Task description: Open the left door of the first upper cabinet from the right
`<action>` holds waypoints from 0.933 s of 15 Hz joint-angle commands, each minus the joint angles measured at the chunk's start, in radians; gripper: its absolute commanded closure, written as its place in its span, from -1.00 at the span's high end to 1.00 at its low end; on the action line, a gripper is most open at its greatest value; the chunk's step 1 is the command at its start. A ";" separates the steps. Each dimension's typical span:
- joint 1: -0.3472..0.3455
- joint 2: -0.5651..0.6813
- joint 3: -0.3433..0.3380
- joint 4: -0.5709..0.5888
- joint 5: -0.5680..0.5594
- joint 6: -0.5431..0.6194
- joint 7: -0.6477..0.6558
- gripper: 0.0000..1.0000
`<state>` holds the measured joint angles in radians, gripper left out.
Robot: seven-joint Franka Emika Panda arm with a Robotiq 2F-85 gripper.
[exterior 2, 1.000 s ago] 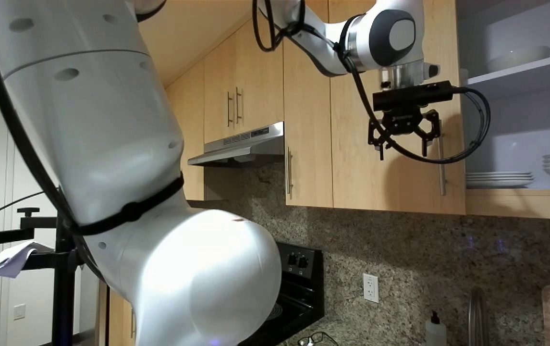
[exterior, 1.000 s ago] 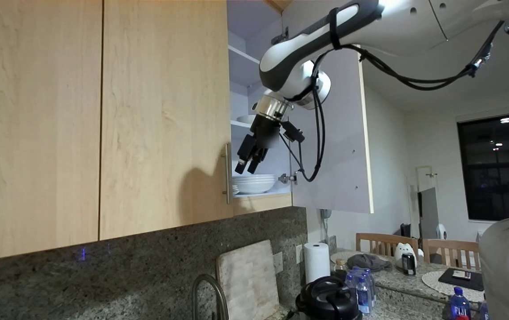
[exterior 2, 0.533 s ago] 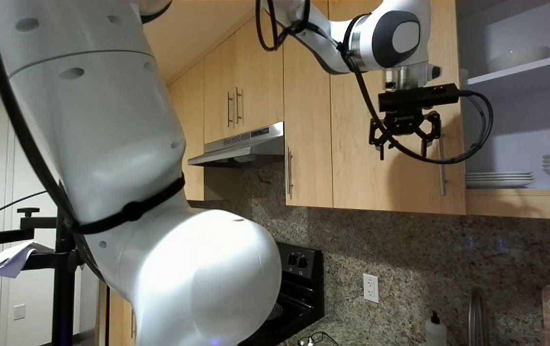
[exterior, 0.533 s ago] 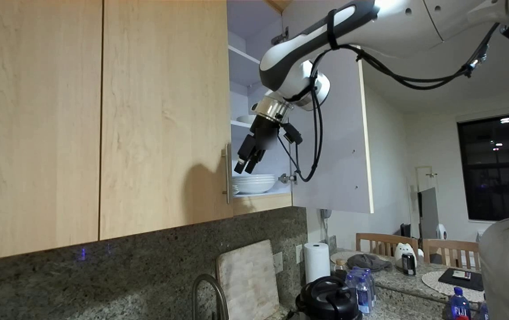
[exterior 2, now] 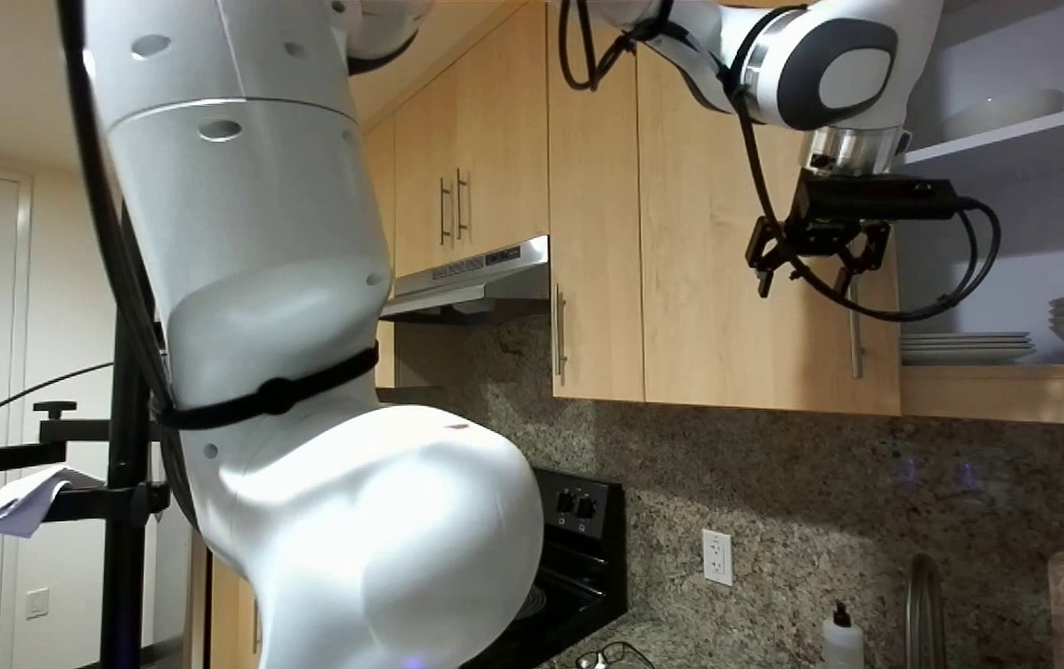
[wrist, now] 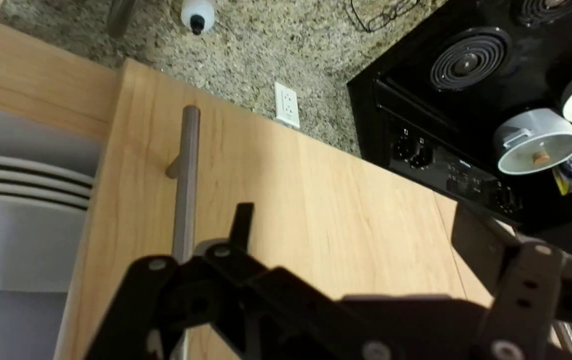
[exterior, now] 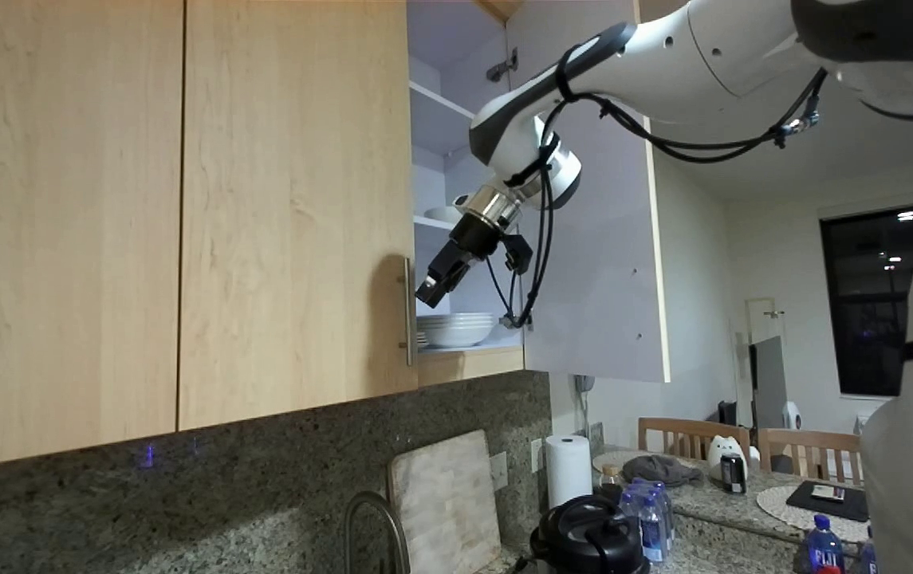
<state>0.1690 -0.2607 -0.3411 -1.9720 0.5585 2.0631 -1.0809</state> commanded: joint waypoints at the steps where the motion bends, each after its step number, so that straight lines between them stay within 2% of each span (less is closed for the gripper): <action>1: -0.055 0.065 0.024 0.043 0.180 0.020 -0.106 1.00; 4: -0.097 0.089 0.058 0.030 0.322 0.102 -0.124 1.00; 8: -0.146 0.122 0.087 0.033 0.459 0.136 -0.156 1.00; 14: -0.196 0.150 0.130 0.038 0.549 0.133 -0.193 1.00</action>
<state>0.0071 -0.1279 -0.2461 -1.9427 1.0561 2.1759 -1.2204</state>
